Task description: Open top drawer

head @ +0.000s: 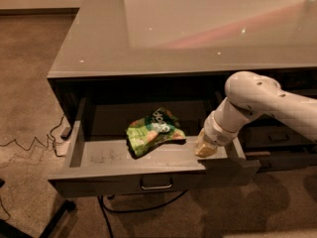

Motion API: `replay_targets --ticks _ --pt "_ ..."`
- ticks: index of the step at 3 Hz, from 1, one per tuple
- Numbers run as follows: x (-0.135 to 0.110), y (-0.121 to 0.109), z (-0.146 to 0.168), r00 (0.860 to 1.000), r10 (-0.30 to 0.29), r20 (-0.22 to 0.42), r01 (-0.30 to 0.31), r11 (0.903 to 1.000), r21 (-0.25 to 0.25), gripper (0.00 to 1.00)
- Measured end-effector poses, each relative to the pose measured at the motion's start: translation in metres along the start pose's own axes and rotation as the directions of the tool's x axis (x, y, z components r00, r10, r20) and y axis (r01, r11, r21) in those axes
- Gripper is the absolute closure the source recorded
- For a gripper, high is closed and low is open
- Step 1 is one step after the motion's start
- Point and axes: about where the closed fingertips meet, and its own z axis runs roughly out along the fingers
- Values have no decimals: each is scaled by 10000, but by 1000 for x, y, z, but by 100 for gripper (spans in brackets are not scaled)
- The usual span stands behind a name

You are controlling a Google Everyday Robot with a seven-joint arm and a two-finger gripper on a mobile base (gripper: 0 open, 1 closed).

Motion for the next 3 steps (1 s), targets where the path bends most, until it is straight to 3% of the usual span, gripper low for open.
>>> replay_targets --ticks 1,2,3 --pt "8 19 0 9995 291 106 -290 9995 -123 100" --pt "7 19 0 9995 291 106 -290 9995 -123 100" --pt "7 19 0 9995 291 106 -290 9995 -124 81"
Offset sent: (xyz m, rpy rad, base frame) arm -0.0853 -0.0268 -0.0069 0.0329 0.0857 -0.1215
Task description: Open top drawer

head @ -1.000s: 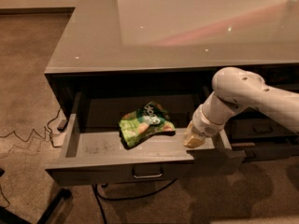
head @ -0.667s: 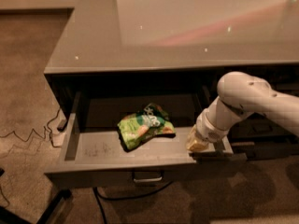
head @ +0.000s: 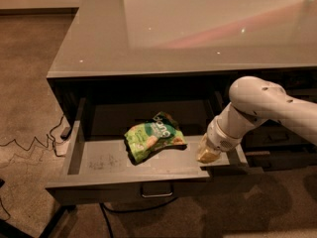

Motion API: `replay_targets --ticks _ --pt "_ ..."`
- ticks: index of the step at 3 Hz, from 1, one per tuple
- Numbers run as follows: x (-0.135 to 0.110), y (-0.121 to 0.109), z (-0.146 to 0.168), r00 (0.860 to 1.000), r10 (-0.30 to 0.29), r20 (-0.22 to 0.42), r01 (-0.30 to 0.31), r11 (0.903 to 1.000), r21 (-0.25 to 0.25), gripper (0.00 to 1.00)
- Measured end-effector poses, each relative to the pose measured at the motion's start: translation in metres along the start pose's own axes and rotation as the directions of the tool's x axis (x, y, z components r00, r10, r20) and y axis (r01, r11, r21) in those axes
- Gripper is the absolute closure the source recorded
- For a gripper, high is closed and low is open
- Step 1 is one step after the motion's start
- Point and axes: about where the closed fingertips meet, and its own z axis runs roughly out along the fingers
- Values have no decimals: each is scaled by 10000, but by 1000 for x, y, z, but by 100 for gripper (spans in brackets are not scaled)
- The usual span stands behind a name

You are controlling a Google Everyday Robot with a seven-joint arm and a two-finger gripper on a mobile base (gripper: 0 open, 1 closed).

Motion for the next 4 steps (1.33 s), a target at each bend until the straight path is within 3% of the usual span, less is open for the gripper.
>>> replay_targets --ticks 3,4 --pt "0 0 0 10000 0 0 0 10000 -2 12" --pt "0 0 0 10000 0 -1 0 10000 -3 0"
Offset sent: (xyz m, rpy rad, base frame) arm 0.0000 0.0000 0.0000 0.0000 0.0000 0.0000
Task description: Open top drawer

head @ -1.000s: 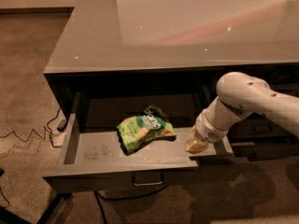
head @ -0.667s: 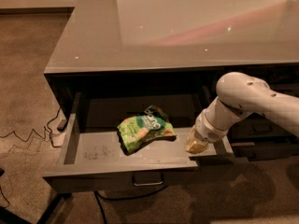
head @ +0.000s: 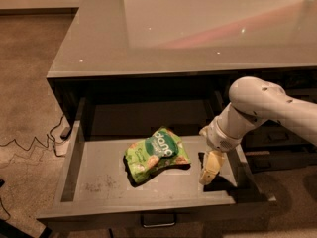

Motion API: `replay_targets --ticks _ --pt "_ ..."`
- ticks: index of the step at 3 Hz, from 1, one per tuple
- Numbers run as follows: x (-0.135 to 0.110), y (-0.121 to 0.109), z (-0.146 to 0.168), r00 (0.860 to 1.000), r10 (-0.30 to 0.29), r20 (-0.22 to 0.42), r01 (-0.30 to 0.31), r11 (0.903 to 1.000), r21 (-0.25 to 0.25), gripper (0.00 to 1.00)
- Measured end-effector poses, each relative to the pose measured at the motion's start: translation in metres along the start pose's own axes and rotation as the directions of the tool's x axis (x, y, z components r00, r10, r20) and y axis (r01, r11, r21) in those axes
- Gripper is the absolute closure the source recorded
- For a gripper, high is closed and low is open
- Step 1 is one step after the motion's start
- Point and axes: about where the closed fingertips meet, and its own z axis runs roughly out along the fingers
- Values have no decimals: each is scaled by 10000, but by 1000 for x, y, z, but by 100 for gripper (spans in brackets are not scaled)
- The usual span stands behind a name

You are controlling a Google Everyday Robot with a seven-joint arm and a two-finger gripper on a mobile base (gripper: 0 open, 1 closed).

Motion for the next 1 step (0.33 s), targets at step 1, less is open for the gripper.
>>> replay_targets --ticks 1 --pt "0 0 0 10000 0 0 0 10000 -1 0"
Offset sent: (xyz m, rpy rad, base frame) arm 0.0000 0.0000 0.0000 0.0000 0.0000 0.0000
